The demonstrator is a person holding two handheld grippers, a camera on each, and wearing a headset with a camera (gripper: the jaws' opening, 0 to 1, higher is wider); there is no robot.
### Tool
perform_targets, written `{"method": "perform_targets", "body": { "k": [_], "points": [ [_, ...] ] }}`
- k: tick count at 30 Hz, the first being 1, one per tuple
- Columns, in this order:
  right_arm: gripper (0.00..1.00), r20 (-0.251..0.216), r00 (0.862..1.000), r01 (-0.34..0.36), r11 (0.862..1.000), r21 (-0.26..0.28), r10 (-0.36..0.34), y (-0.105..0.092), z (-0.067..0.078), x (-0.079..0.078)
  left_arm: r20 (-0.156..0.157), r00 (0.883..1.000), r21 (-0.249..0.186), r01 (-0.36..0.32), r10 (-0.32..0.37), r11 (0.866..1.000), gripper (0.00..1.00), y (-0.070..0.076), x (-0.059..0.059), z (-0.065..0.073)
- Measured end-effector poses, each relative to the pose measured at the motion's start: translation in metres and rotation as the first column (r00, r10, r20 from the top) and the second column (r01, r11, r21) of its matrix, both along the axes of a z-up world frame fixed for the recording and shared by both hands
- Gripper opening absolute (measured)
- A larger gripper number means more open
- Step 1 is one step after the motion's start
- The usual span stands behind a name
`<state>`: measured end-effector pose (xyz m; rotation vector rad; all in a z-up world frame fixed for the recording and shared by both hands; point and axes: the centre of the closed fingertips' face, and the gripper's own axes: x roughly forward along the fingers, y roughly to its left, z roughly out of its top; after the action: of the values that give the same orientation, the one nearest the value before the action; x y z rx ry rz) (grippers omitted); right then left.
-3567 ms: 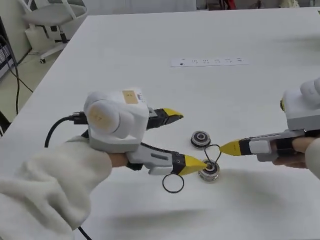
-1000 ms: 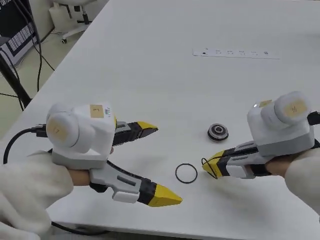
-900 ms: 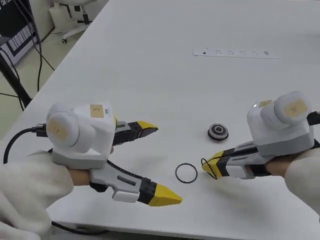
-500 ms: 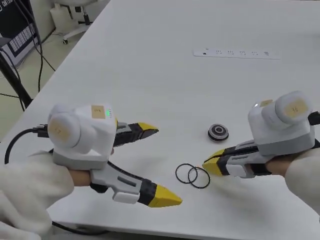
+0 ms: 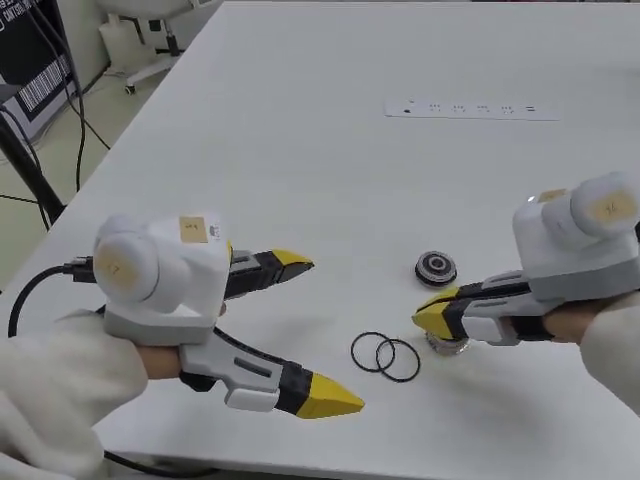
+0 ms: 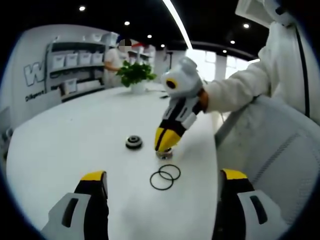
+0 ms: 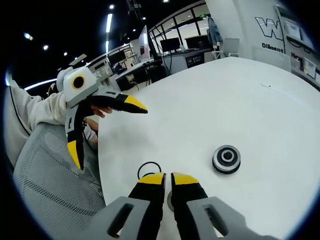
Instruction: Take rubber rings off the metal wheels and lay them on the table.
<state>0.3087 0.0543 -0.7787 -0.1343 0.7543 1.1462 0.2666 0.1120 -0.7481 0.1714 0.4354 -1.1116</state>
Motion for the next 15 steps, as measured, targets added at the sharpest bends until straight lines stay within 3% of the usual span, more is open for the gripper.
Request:
{"method": "perform_targets", "body": {
  "k": [9,15],
  "points": [
    [0.05,0.023,0.997,0.079,0.997,0.026,-0.08,-0.018,0.01,0.02,0.002,1.0,-0.009,-0.011,0.011,1.0,0.94,0.001,0.003,0.003],
    [0.06,0.029,0.99,0.138,0.989,0.043,-0.139,-0.032,0.014,0.032,0.014,0.999,-0.019,-0.04,0.041,0.999,0.94,0.006,0.011,0.009]
  ]
}}
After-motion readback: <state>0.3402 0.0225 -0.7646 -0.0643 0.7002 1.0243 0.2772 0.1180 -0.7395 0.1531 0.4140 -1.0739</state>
